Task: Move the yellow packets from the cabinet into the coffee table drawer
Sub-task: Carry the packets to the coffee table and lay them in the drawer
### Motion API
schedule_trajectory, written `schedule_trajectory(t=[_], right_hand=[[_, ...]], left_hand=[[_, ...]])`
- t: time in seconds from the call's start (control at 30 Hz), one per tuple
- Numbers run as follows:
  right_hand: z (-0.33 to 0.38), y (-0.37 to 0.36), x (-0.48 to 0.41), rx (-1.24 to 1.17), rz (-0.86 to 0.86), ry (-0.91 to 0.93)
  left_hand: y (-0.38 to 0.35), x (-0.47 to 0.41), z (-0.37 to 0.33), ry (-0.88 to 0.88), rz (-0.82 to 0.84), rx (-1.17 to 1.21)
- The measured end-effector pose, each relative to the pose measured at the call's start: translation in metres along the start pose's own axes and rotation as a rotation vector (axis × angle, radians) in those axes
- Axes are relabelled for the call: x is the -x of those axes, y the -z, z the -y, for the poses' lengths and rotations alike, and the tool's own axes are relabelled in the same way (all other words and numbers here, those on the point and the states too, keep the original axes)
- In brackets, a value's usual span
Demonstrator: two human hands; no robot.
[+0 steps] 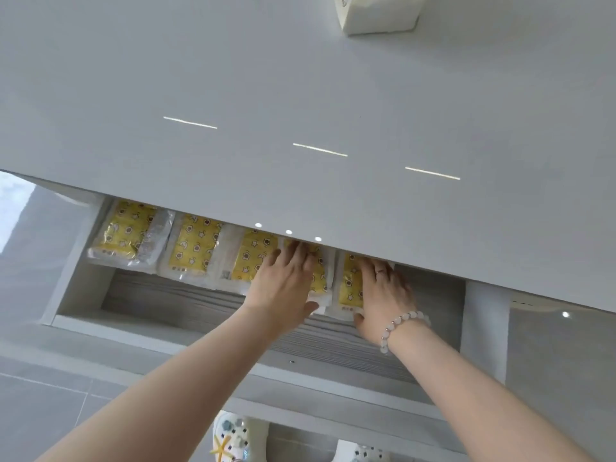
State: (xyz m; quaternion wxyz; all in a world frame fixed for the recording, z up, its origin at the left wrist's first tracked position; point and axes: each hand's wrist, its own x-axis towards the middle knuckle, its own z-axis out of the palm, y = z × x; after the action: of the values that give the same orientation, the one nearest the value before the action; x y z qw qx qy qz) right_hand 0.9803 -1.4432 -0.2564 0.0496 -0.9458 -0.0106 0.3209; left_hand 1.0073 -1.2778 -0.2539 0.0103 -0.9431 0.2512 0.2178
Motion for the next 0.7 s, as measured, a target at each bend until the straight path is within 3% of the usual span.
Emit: schedule_trajectory(t=[0.23,0.37,0.47,0.6,0.7], right_hand=[[0.023,0.031,0.068,0.097,0.207,0.066],[0.044,0.112,0.114,0.189,0.282,0.114],[0.058,0.222,0.144,0.298,0.159,0.171],[0.089,0.382,0.188,0.295,-0.215,0.181],[0.130,0.455,0.232,0.294,-0.424,0.217]], left_hand=[[0.016,0.085,-0.005,-0.002,0.198,0.090],[0.103,0.119,-0.007,0.028,0.197,0.152],[0.201,0.134,0.004,0.099,0.093,0.217],[0.350,0.164,0.038,0.225,-0.191,0.223],[0.433,0.213,0.059,0.324,-0.339,0.145]])
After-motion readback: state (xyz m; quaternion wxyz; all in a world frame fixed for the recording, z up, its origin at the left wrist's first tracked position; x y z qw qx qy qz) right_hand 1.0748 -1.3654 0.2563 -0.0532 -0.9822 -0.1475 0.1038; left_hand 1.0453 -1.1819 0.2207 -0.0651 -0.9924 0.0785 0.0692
